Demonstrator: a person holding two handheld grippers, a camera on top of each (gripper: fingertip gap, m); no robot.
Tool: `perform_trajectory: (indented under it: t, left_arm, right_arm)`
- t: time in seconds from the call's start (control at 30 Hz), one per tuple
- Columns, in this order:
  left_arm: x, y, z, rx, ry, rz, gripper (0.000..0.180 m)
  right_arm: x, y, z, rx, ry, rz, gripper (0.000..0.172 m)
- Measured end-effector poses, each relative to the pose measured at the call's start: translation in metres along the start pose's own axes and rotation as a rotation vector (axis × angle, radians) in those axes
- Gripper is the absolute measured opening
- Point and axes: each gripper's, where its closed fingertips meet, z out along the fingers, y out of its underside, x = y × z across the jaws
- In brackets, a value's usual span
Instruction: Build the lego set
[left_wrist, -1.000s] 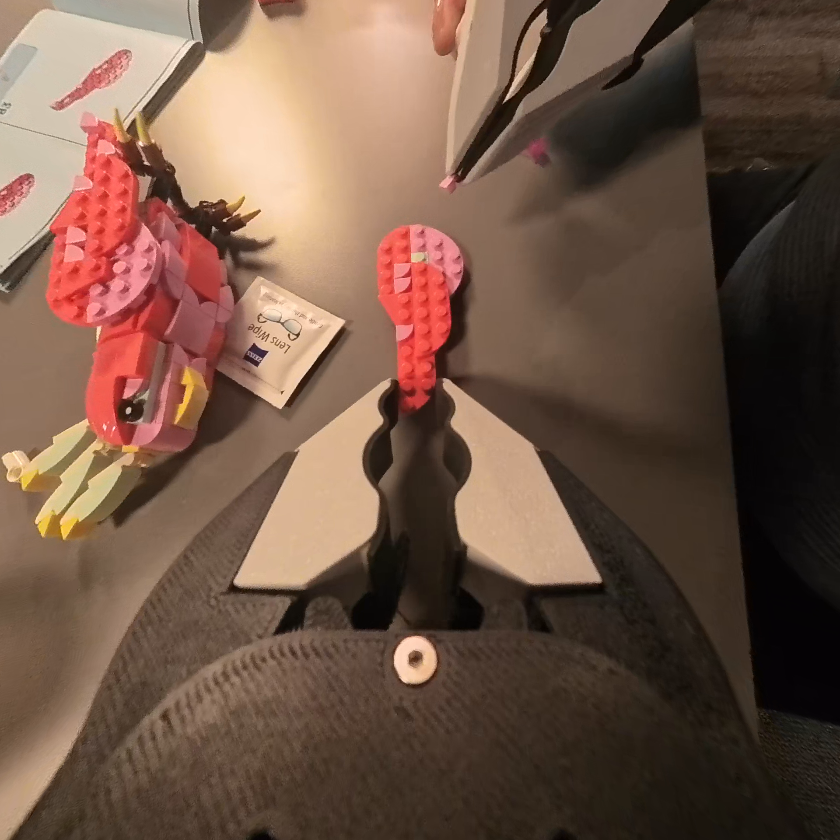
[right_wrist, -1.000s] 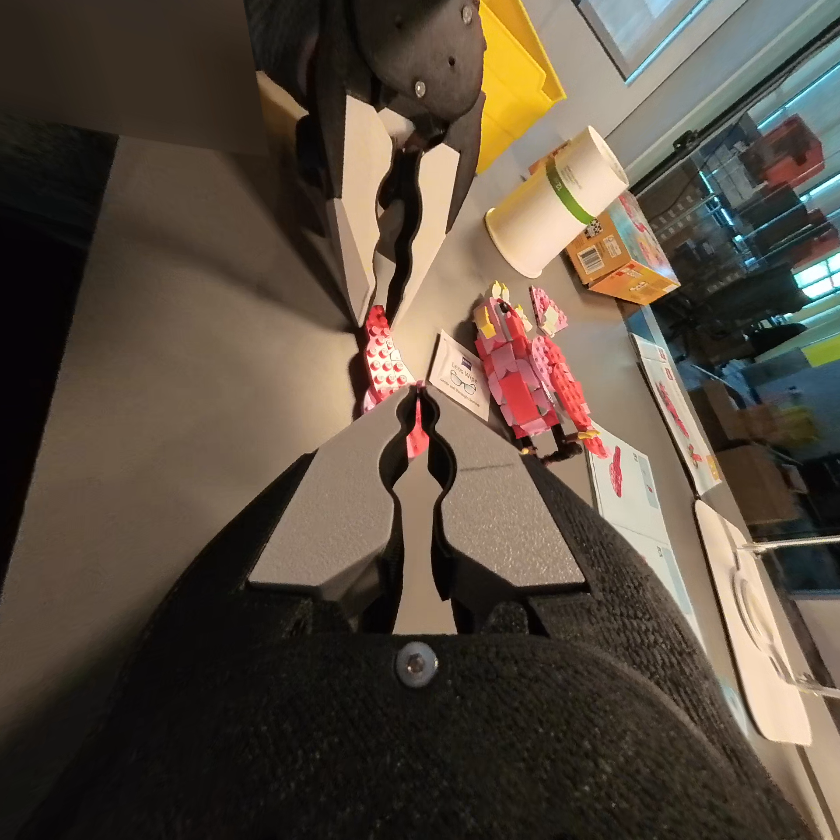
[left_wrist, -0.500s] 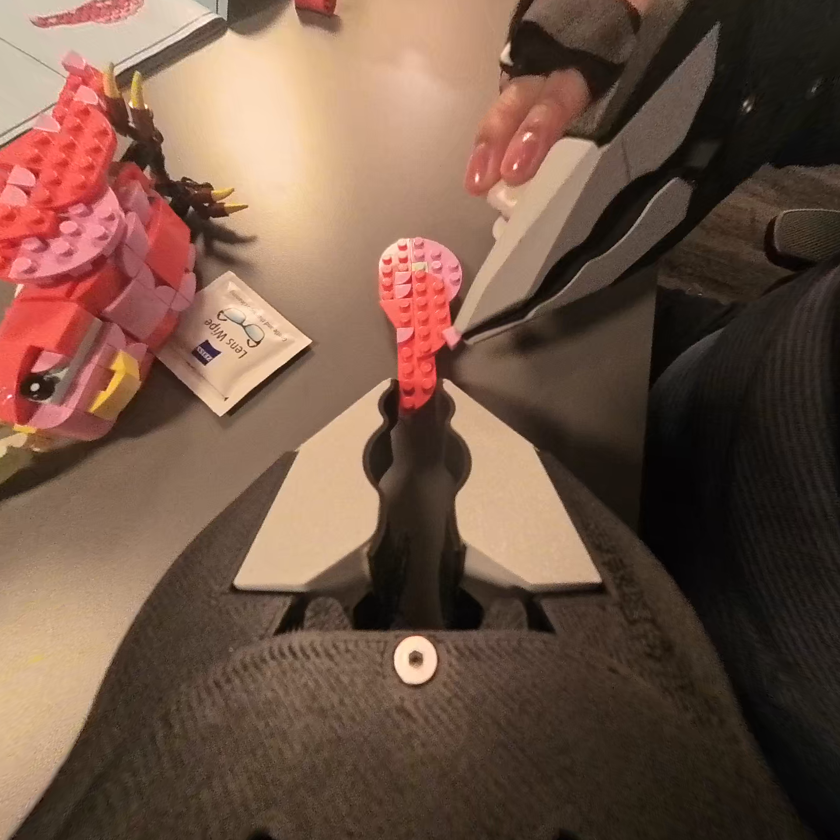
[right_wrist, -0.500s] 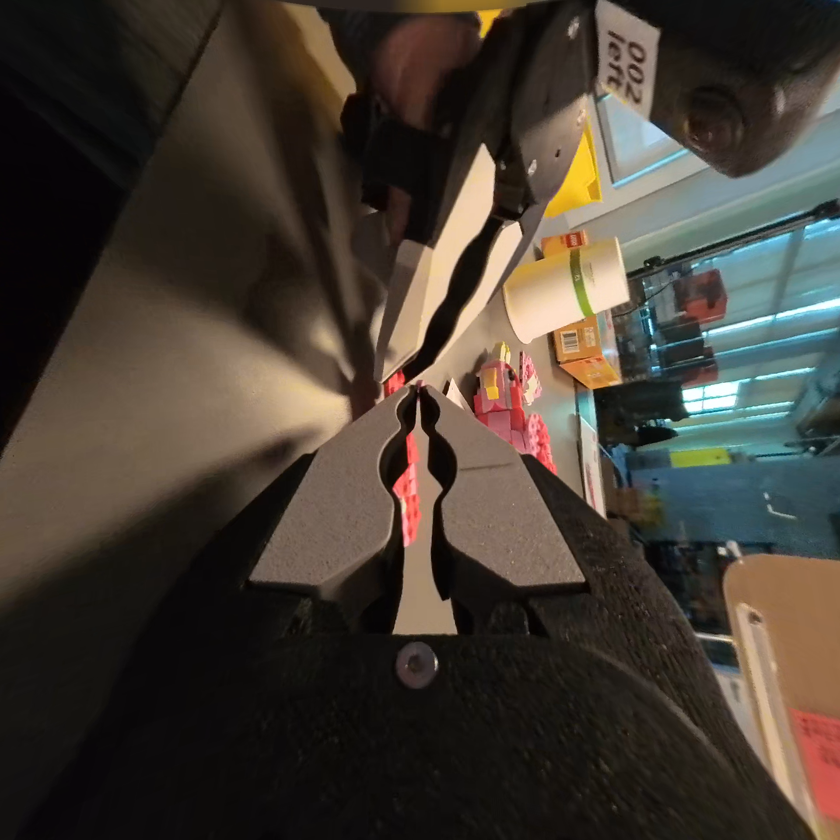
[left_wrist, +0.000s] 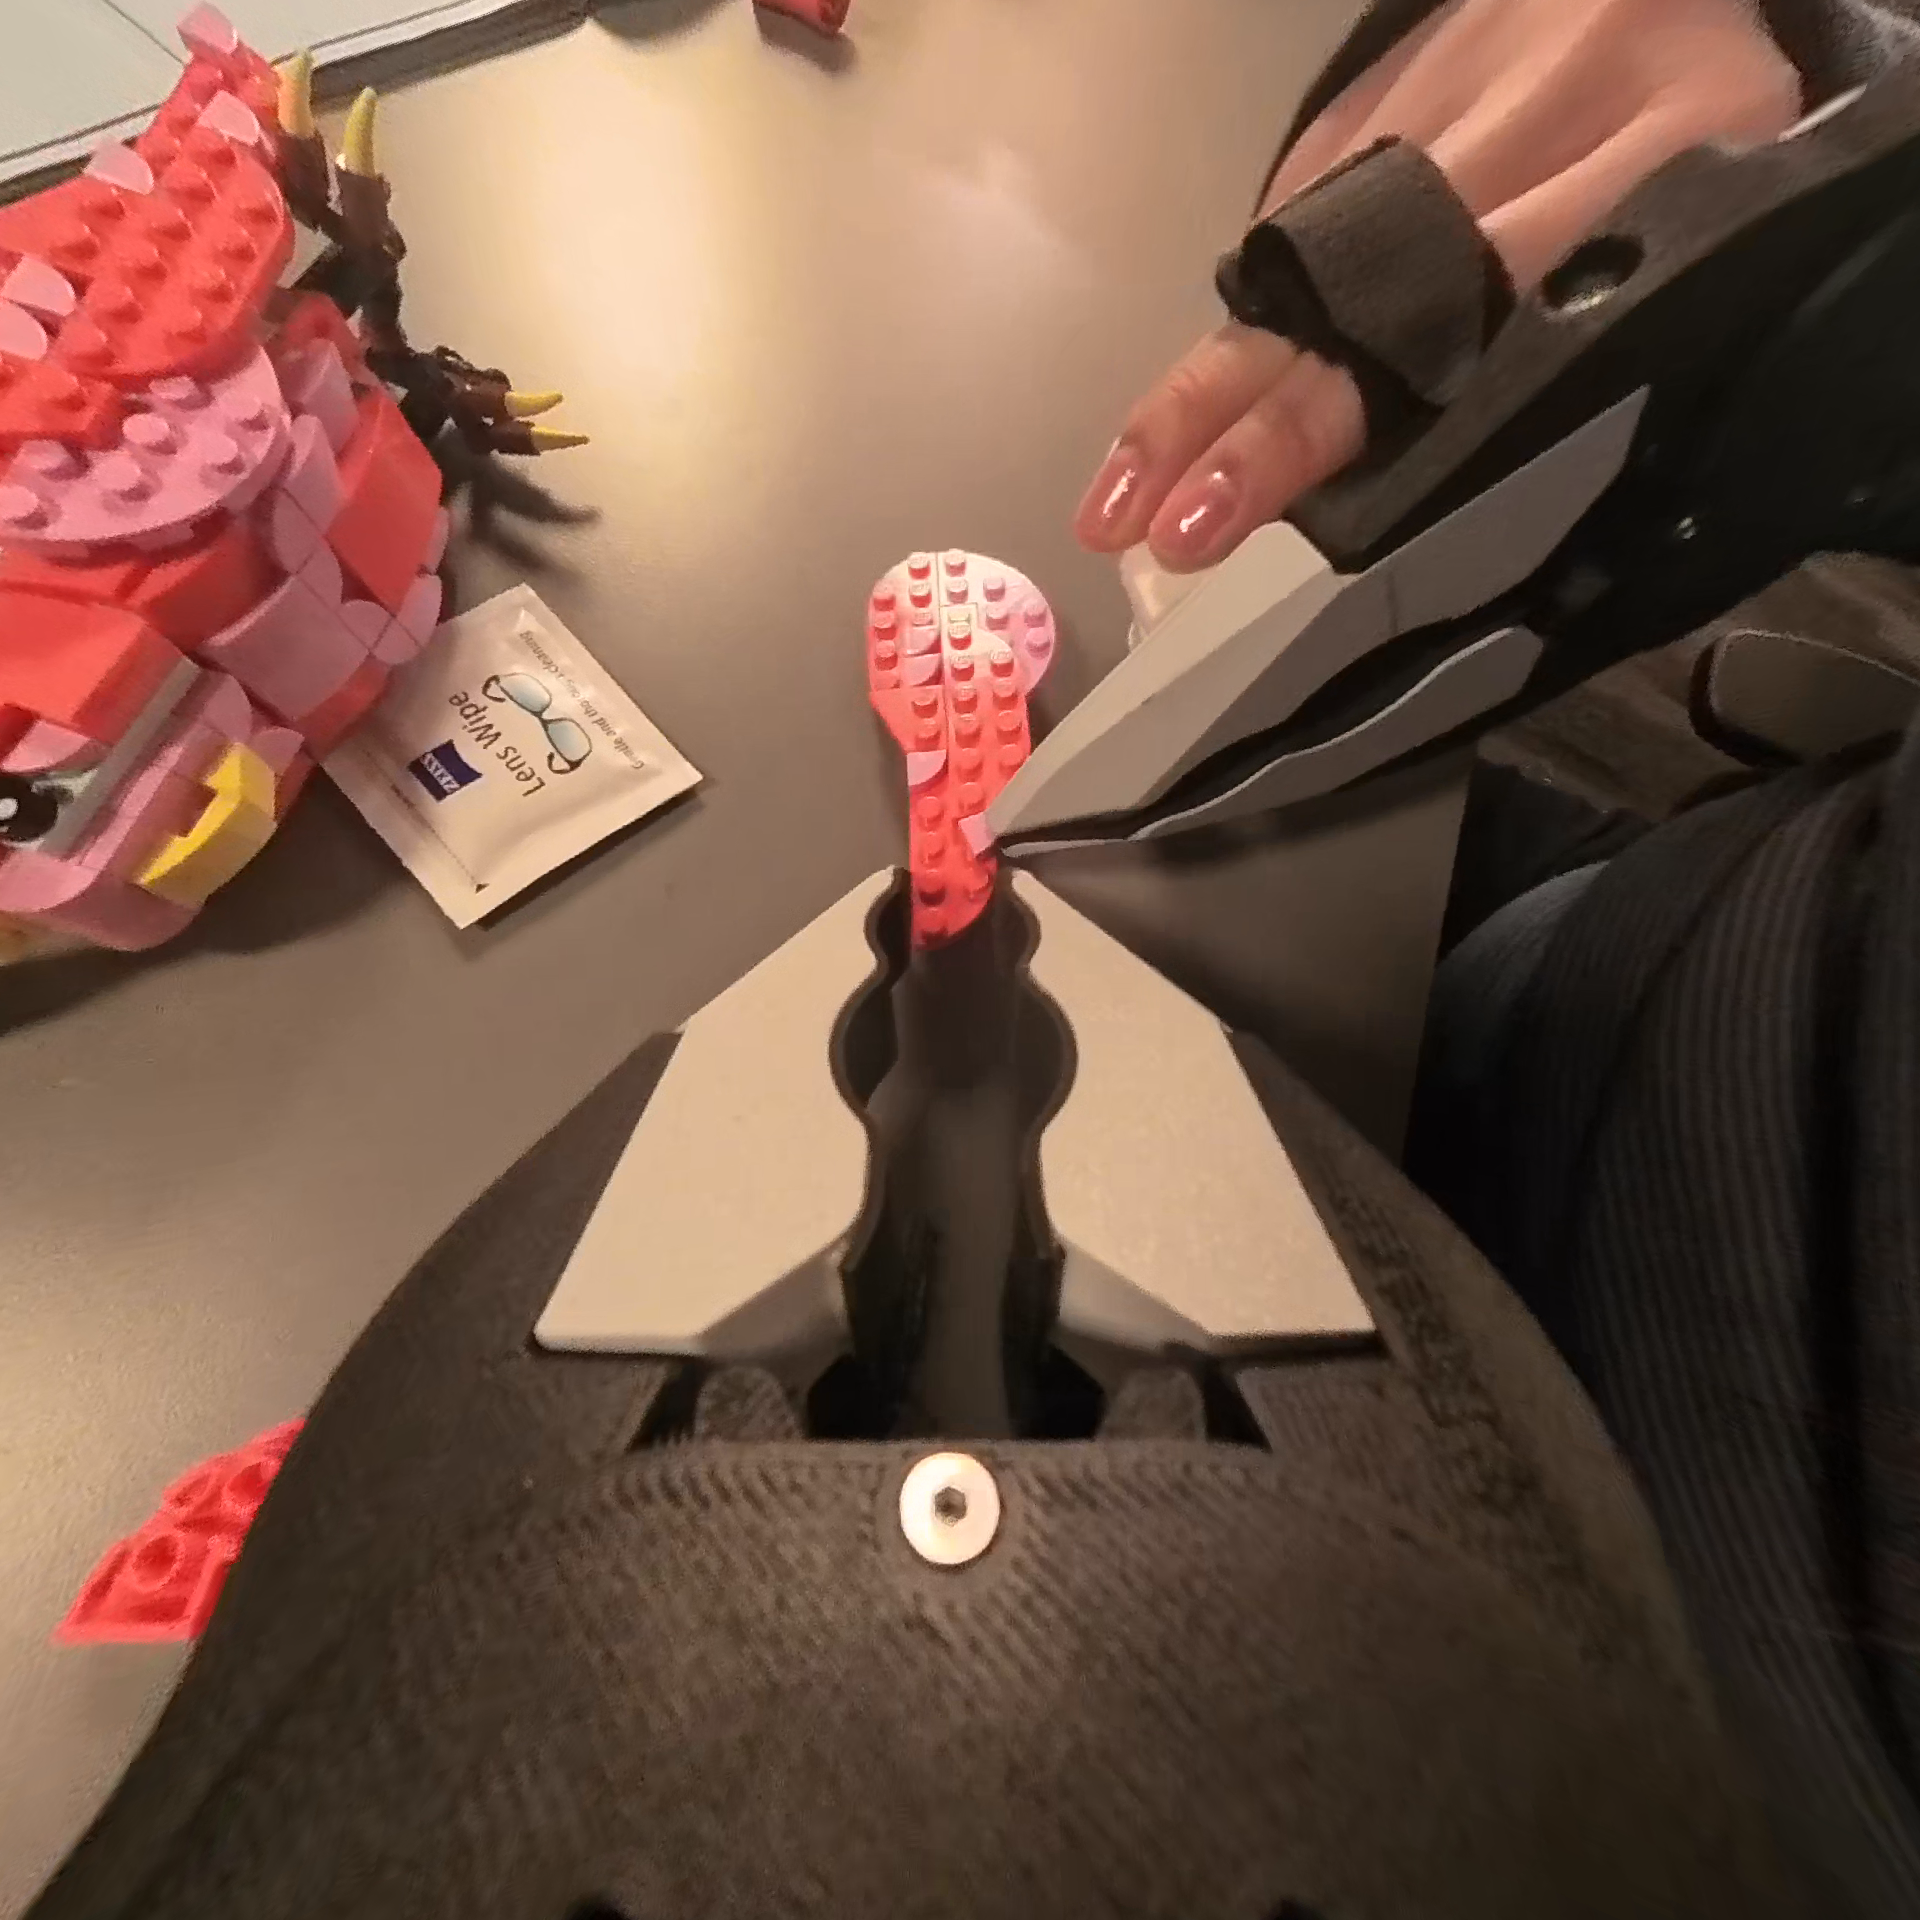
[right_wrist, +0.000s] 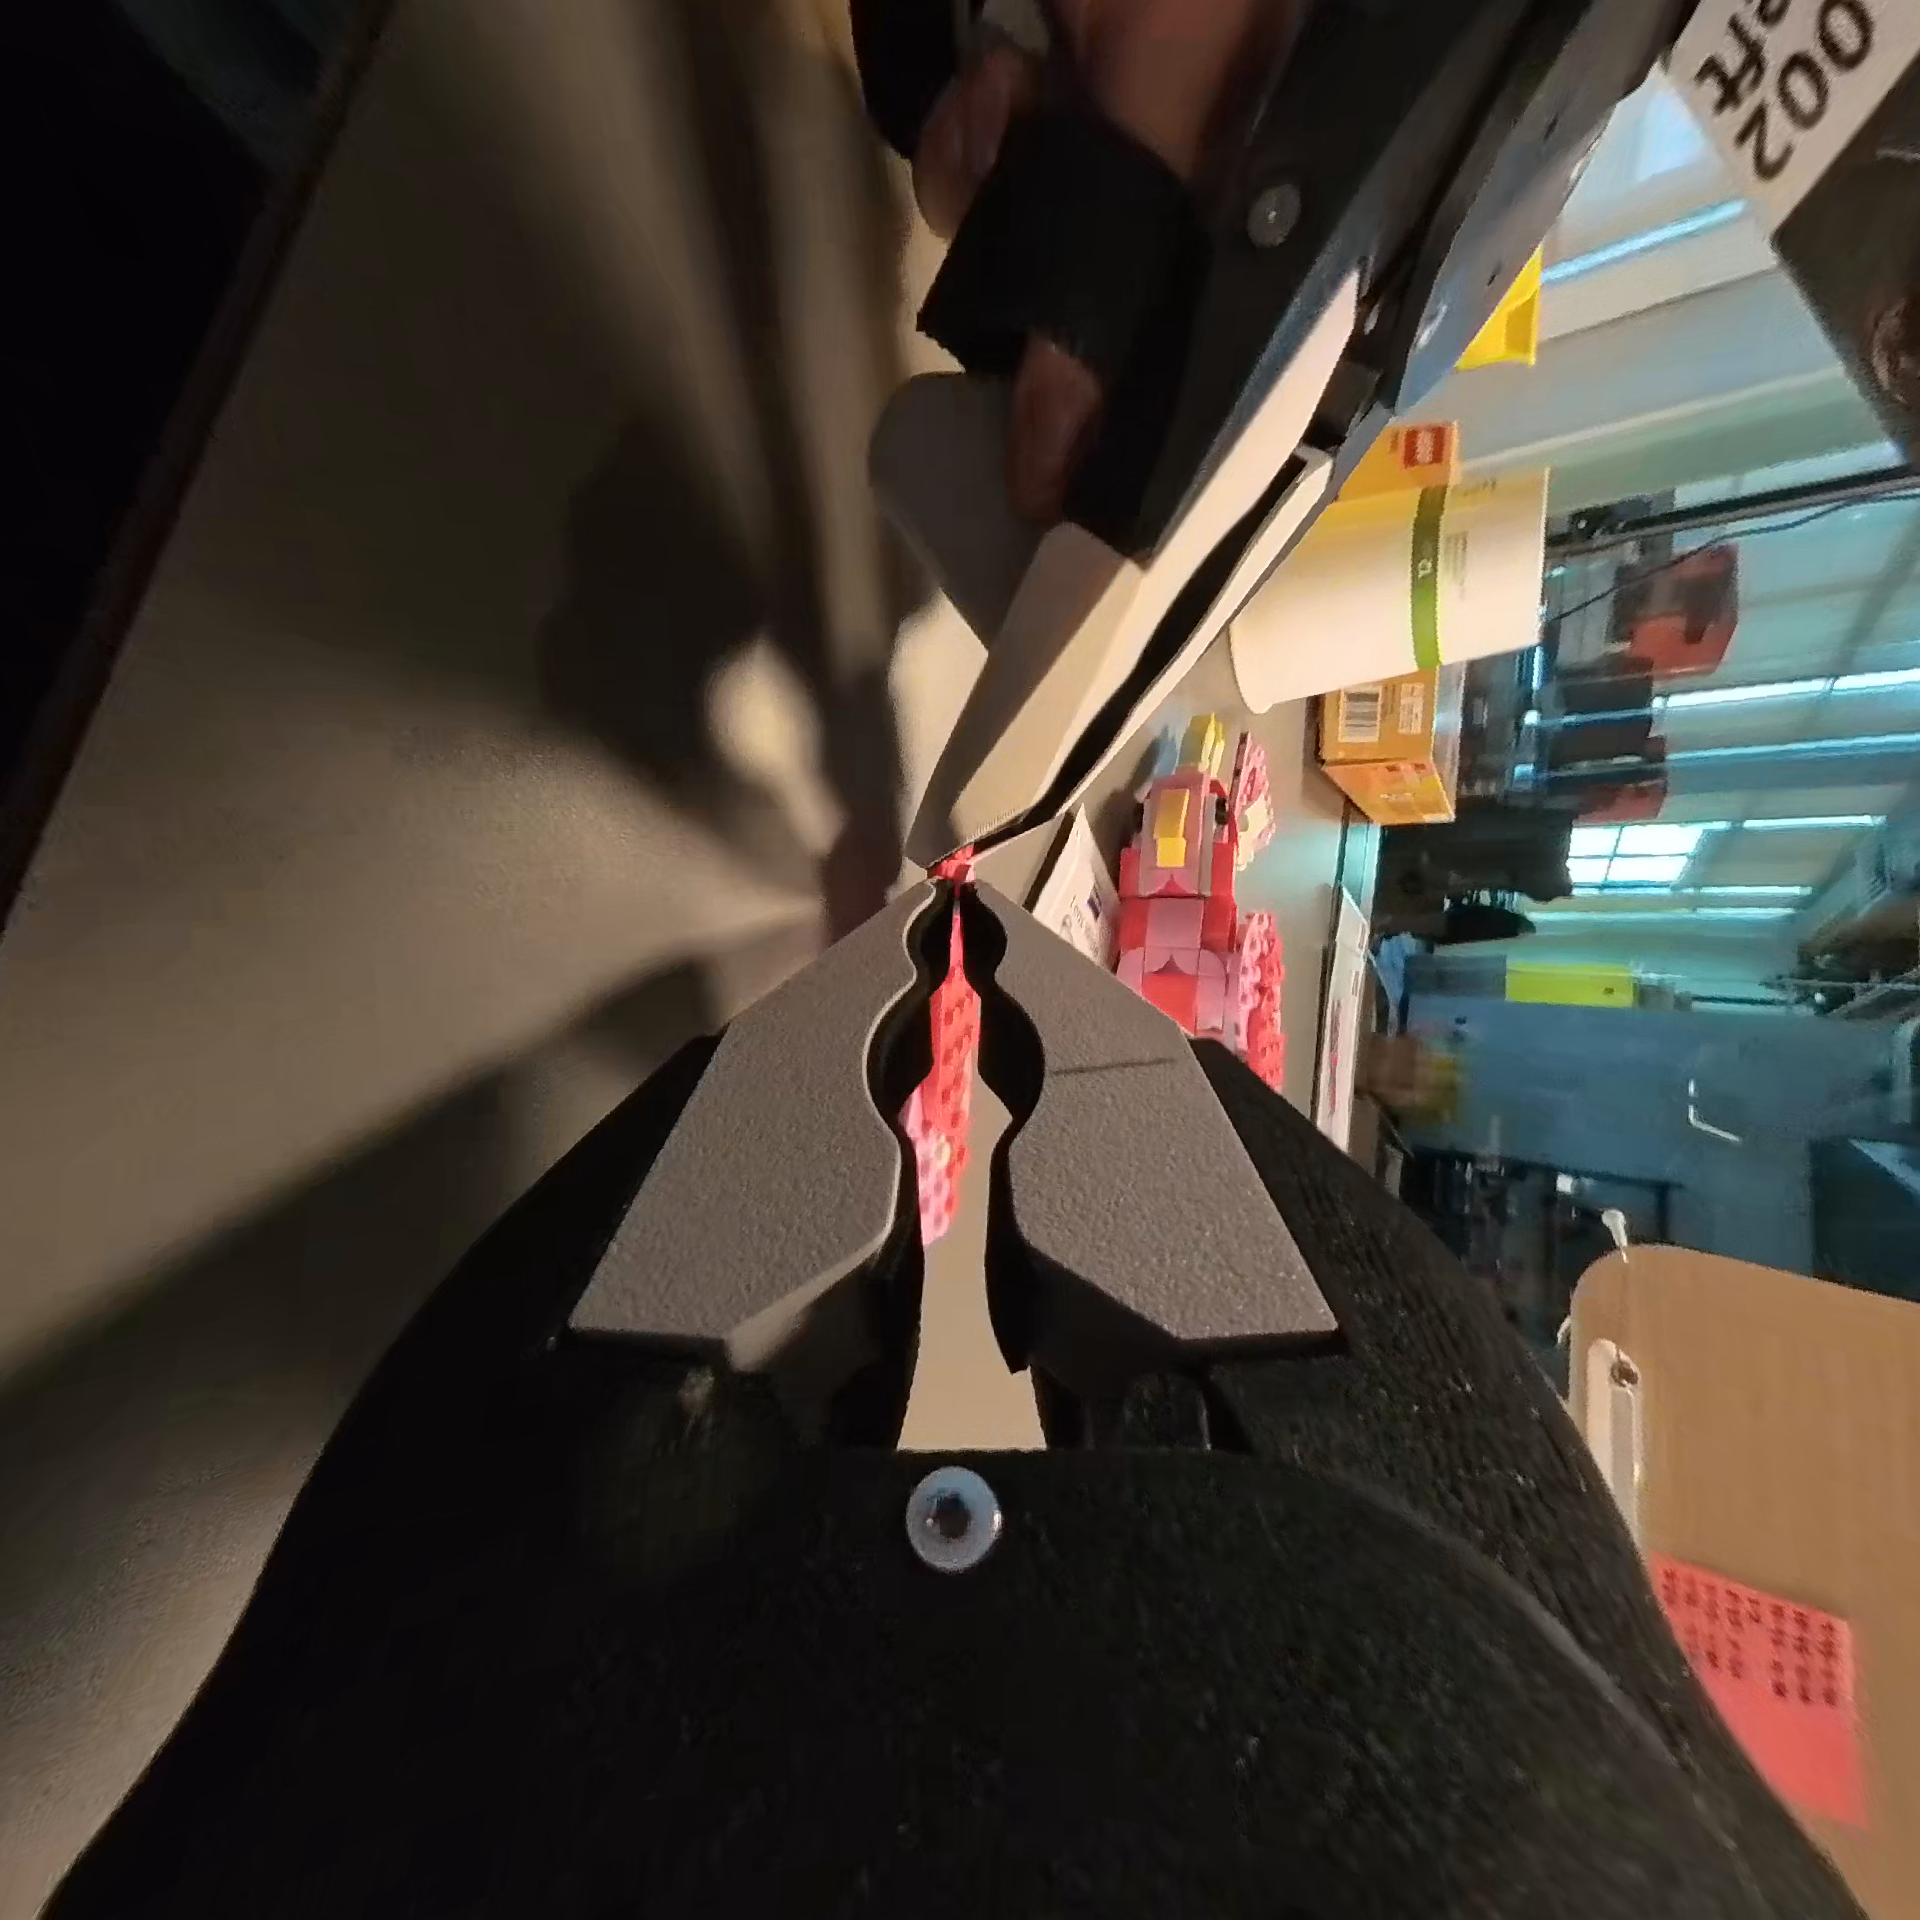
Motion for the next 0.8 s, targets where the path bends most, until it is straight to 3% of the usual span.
perform_trajectory:
  t: [0.5,0.8]
  left_arm:
    - [-0.0019,-0.0053,0.0014,0.019,-0.013,-0.046,0.015]
    - [-0.0024,-0.0089,0.0023,0.02,-0.018,-0.057,0.014]
  right_arm:
    - [-0.0005,0.0029,-0.001,-0.025,0.024,0.059,0.01]
    - [0.0043,0.0082,0.005,-0.074,0.091,-0.02,0.021]
